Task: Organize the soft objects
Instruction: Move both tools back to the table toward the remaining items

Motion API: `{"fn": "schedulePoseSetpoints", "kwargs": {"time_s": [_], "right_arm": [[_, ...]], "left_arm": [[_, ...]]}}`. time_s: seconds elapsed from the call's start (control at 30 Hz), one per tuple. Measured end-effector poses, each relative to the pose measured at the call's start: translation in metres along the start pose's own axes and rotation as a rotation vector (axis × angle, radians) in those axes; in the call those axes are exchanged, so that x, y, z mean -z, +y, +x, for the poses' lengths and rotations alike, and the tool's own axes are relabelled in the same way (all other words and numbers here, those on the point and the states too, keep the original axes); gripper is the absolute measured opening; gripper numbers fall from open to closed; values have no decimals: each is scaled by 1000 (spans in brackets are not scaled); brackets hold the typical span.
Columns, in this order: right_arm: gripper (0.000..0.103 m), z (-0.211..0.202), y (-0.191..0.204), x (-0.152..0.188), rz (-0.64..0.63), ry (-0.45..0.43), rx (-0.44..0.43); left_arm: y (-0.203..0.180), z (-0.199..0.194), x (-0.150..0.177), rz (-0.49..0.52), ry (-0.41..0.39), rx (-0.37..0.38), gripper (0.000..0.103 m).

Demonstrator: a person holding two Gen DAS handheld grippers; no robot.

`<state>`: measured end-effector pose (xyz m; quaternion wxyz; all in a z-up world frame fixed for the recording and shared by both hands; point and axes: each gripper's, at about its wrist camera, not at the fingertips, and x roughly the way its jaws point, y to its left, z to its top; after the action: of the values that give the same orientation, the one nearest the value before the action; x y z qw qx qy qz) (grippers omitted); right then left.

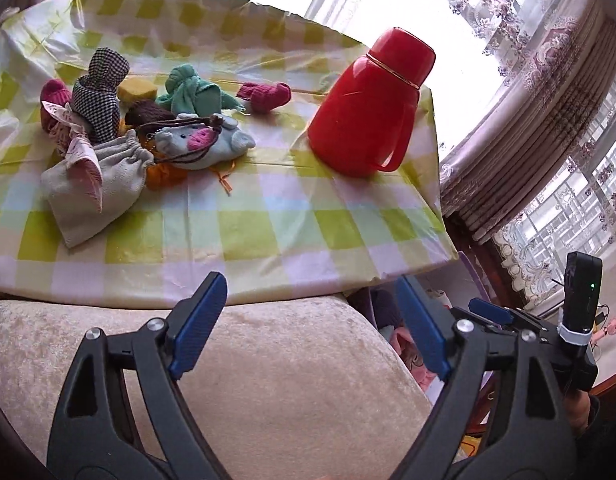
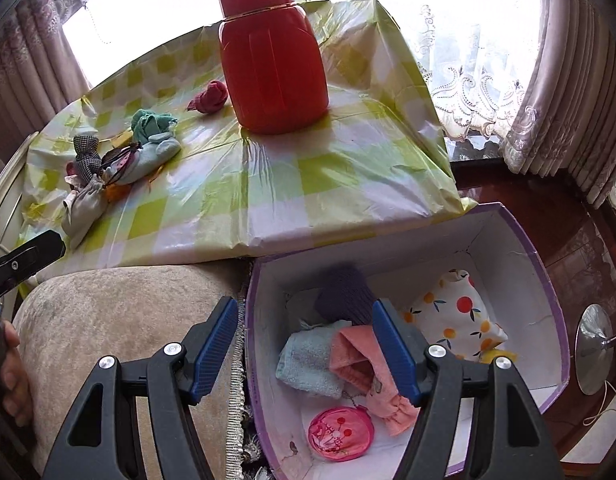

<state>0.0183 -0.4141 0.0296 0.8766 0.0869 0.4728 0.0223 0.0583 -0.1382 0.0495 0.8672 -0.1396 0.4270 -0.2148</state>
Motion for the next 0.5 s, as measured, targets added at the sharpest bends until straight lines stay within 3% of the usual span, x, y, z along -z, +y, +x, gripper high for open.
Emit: {"fn": "schedulePoseSetpoints", "kwargs": {"time_s": [0.5], "right_arm": [[70,50,80,-34,-127,40,-145]], "left_arm": [[99,-14,-21,-234,-78,-127,80]]}}
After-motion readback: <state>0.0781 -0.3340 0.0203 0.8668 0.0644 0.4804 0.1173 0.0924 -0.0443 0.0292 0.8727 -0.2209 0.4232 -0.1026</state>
